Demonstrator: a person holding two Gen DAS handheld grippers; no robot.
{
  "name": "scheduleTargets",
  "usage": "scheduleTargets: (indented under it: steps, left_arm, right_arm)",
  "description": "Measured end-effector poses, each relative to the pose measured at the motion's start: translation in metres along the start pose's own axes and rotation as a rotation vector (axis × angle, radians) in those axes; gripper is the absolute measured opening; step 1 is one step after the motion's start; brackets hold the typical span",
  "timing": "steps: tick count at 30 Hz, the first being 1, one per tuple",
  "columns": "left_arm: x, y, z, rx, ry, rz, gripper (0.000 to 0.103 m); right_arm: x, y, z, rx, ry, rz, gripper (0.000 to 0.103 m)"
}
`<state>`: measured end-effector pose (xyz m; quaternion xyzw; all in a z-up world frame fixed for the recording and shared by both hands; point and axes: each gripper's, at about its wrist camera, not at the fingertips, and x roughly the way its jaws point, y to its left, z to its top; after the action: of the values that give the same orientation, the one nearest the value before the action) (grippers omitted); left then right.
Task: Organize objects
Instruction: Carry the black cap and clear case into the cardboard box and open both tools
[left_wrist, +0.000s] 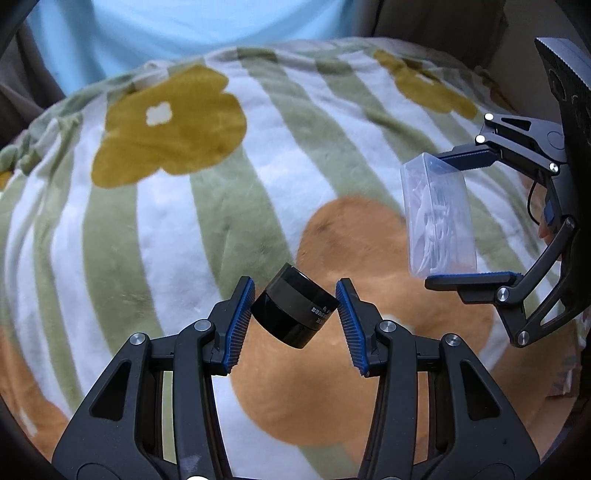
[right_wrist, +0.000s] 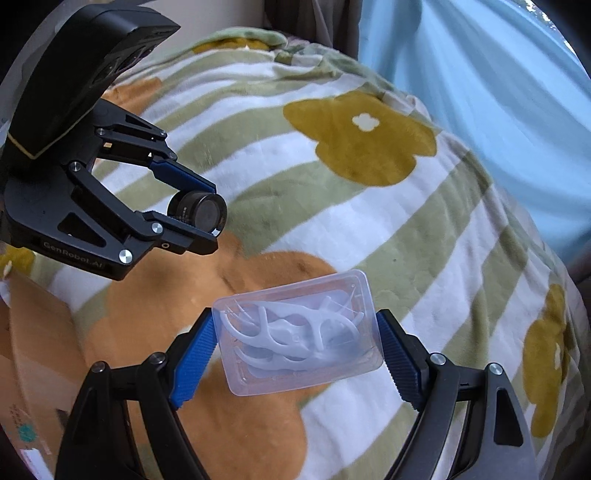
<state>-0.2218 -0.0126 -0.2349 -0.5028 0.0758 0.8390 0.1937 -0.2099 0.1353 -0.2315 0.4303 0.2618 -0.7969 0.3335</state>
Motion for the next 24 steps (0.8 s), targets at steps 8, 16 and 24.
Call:
scheduleTargets:
  steps: [8,16,24]
  left_arm:
    - [-0.056,-0.022,-0.003,0.02,-0.047,0.001,0.043]
    - [-0.112,-0.05,-0.037,0.016,-0.06,-0.005,0.043]
    - [-0.151,-0.084,-0.089,0.022,-0.048,-0.021,0.043]
  right_arm:
    - [-0.057,0.017,0.003,0.048,-0.029,0.013,0.081]
    - [-0.113,0.052,-0.012,0.075,-0.04,0.017,0.081]
    - [-0.154,0.092,-0.039,0.113,-0.041,0.032,0.081]
